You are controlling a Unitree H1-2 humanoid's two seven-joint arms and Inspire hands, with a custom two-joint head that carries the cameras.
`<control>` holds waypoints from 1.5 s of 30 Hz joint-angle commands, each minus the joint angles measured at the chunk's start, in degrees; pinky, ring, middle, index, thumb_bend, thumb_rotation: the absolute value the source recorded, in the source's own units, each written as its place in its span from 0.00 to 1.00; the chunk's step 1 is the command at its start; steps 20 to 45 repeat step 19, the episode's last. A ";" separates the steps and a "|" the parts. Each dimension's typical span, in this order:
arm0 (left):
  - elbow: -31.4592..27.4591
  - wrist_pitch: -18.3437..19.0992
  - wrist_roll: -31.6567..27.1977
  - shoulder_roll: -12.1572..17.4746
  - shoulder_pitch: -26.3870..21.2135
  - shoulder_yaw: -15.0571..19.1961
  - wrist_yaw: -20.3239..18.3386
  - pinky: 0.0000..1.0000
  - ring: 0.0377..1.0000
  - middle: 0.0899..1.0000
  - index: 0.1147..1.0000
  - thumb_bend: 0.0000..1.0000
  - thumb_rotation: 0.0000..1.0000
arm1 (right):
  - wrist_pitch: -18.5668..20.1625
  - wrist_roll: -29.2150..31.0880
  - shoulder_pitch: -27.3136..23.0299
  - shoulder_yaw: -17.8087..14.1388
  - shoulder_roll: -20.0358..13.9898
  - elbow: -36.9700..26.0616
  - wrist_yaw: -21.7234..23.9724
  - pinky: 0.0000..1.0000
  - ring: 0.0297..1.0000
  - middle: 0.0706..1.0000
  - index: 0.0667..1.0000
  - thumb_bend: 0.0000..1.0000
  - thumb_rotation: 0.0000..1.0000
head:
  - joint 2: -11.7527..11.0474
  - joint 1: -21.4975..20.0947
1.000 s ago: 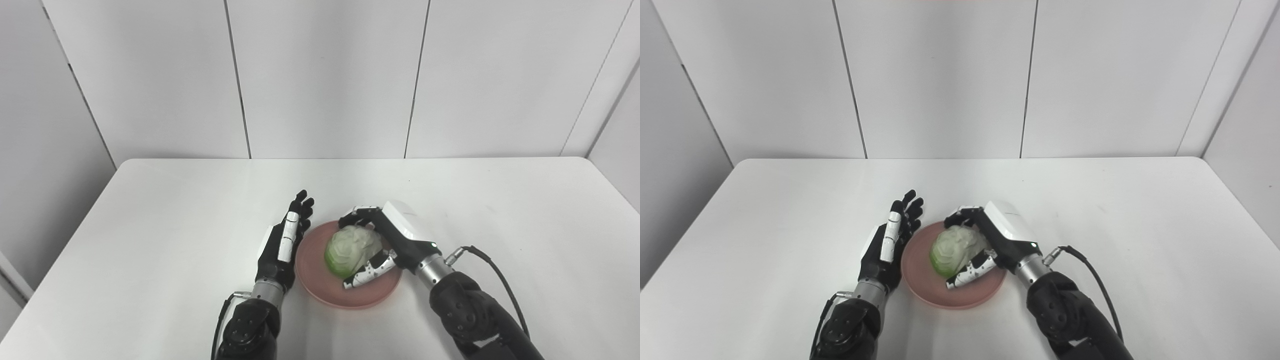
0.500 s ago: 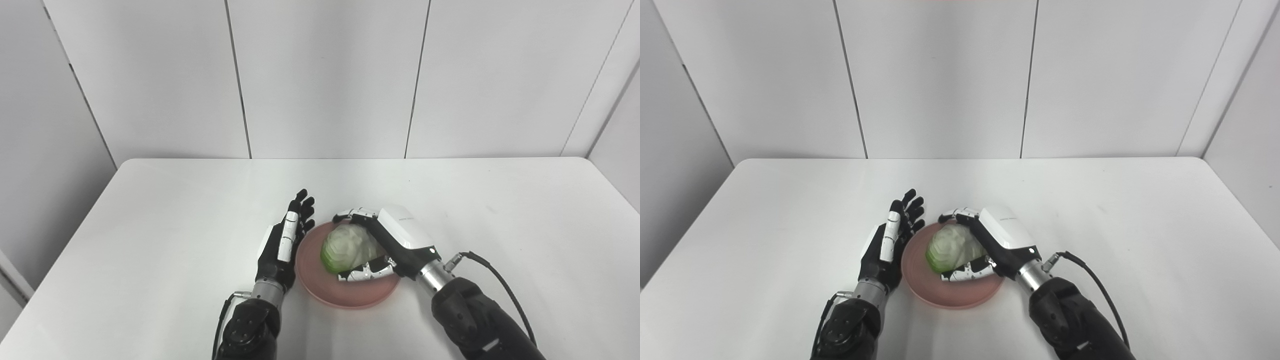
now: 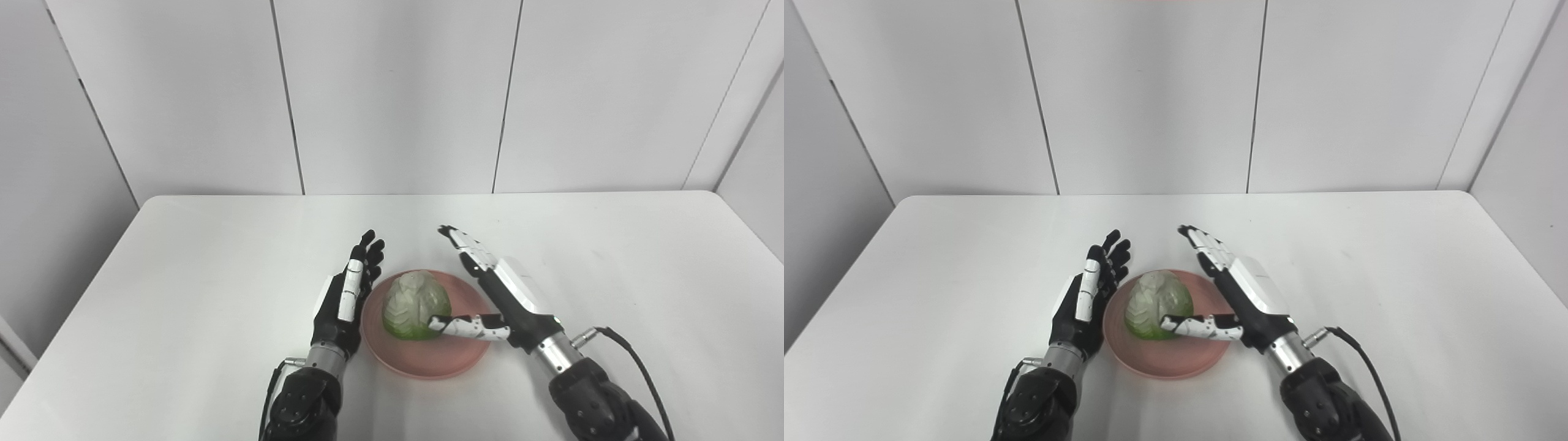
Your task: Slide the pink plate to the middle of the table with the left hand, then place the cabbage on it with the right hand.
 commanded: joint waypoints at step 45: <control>-4.11 -1.04 2.68 2.81 2.97 -0.41 0.20 1.00 1.00 1.00 1.00 0.81 1.00 | 11.13 29.91 2.96 -13.30 13.11 -5.75 2.01 1.00 1.00 1.00 1.00 0.75 0.92 | -0.13 -0.90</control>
